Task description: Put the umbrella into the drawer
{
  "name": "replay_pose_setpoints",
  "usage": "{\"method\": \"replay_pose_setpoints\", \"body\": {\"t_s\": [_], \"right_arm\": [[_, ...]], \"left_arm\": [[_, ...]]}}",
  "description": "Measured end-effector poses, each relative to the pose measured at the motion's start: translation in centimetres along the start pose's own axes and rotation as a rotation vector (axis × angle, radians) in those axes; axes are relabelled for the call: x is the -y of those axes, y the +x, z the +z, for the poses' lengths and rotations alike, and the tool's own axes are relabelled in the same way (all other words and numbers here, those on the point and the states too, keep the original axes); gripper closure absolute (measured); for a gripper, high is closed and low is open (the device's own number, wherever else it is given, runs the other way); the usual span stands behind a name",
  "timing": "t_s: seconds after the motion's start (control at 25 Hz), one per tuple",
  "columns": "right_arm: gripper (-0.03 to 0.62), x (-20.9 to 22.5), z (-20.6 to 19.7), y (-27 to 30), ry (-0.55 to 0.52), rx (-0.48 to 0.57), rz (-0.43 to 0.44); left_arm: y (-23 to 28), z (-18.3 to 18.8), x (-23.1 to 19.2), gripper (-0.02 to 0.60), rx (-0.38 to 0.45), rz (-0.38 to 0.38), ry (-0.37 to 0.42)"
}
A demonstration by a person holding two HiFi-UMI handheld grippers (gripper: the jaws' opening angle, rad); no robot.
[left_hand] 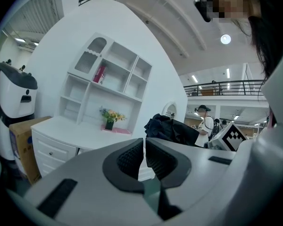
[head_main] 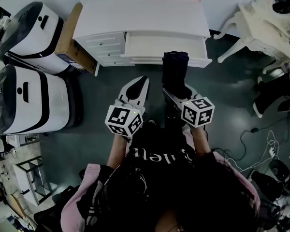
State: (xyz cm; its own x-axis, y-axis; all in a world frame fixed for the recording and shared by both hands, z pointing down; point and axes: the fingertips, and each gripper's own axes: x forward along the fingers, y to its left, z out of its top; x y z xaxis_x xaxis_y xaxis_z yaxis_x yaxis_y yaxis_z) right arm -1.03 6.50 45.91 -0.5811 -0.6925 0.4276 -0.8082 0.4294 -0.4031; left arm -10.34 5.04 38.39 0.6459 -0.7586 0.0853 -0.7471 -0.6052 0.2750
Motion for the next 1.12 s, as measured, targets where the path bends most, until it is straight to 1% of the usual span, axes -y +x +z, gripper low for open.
{"method": "replay_pose_setpoints", "body": {"t_s": [0.16, 0.32, 0.56, 0.84, 1.12], "right_arm": [[0.309, 2.0, 0.3, 1.6, 0.015, -0.026, 0.010], [0.309, 4.9, 2.0, 3.7, 0.008, -0.050, 0.034], [0.309, 10.3, 5.4, 6.6, -0.015, -0.108, 0.079], [0.309, 17.2, 9.4, 9.4, -0.047, -0.180, 0.145], [0.309, 22.0, 12.3, 11.6, -0.082, -0.218, 0.206]], "left_arm": [[2.0, -0.3, -1.0, 0.554, -0.009, 0.021, -0.005], [5.1, -0.1, -2.5, 0.554, -0.014, 0.066, -0.010], [11.6, 0.8, -4.2, 0.555, -0.008, 0.134, -0.031], [20.3, 2.1, -4.6, 0.555, 0.005, 0.200, -0.042], [26.0, 2.8, -5.1, 0.555, 0.019, 0.271, -0.047]]}}
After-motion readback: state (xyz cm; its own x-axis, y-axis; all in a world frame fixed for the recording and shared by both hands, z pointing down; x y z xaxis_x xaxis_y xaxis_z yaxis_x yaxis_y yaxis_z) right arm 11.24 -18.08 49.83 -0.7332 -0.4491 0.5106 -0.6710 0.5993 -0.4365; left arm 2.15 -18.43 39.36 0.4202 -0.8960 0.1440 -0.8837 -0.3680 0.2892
